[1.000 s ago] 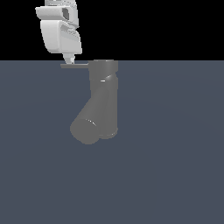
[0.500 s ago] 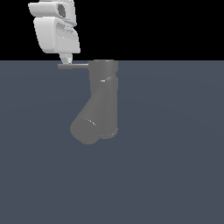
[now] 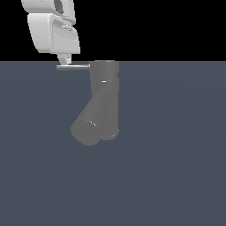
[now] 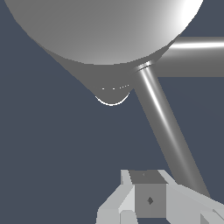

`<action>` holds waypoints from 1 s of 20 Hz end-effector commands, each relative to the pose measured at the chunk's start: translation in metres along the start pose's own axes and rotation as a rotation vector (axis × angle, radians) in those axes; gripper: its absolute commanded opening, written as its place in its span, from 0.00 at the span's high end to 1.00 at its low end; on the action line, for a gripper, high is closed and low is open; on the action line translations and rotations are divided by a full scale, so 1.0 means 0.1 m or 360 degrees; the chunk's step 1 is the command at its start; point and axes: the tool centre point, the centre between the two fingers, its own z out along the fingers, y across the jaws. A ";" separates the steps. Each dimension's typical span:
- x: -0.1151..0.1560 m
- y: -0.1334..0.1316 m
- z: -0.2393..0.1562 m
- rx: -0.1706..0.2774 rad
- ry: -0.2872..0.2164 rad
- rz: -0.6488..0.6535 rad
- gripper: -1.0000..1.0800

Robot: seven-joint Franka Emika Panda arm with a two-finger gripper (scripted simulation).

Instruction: Turn on the faucet by rotating a designated handle.

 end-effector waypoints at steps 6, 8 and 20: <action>-0.01 0.26 0.00 -0.0012 0.0005 -0.0009 1.00; -0.01 0.32 0.00 -0.0012 0.0005 -0.0009 1.00; 0.23 0.49 0.00 -0.0005 0.0006 -0.0008 1.00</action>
